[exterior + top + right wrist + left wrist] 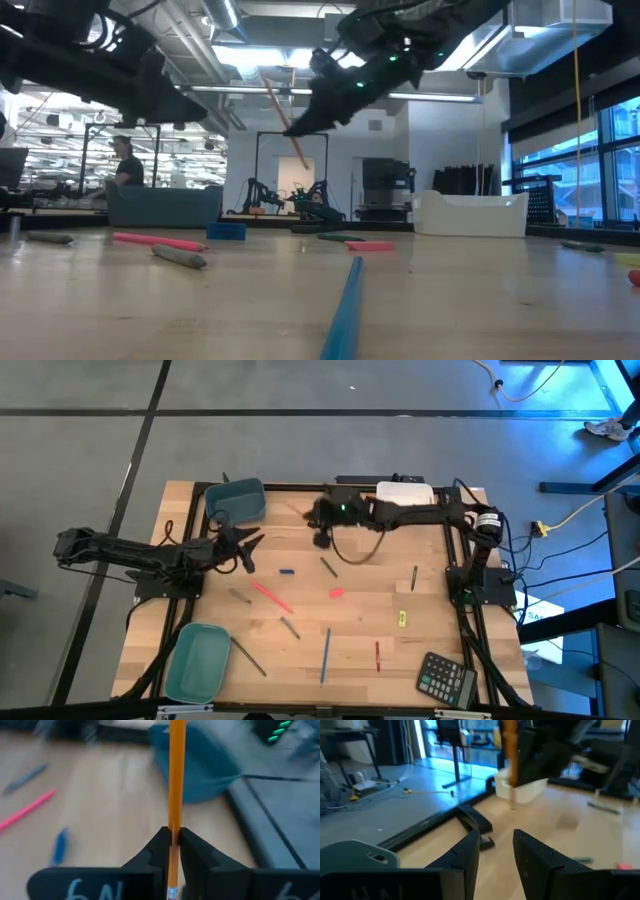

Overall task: Sort crayons/erasers/pens/pencils in bins
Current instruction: Put the yellow pencil into the blue bin

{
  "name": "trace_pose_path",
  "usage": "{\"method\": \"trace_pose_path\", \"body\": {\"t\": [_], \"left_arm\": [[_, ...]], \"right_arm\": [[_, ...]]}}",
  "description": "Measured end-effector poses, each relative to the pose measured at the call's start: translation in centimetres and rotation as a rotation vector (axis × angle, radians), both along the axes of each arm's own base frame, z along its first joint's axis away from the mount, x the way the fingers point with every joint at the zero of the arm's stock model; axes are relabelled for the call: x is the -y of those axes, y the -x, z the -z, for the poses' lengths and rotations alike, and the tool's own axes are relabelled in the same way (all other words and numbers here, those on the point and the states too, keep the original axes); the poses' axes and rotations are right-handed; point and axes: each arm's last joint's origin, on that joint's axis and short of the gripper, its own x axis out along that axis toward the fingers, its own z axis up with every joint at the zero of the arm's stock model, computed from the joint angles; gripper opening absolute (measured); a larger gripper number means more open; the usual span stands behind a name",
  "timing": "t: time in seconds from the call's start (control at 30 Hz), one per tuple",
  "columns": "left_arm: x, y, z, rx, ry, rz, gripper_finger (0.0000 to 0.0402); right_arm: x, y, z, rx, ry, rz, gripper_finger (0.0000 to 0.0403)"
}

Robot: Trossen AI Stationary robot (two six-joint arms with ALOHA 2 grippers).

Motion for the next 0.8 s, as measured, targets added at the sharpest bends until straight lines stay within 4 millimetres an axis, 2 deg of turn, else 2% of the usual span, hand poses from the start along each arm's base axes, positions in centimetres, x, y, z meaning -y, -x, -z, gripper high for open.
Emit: {"method": "trace_pose_path", "body": {"t": [0.13,0.33,0.57,0.8], "left_arm": [[-0.2,0.8,-0.5,0.006,-0.040,-0.069,0.0112],[-0.4,2.0,-1.1,0.032,-0.065,-0.193,0.0112],[-0.5,2.9,-1.5,0.018,-0.109,-0.236,0.0112],[-0.5,3.1,-1.7,0.035,-0.114,-0.236,0.0112]], "right_arm": [[3.0,-2.5,-1.1,0.067,-0.025,0.067,0.0043],[6.6,-7.8,-1.9,0.177,-0.049,0.073,0.0043],[8.3,-12.8,0.0,0.260,-0.113,0.007,0.0043],[9.5,-15.6,3.0,0.319,-0.184,0.036,0.0043]]}}
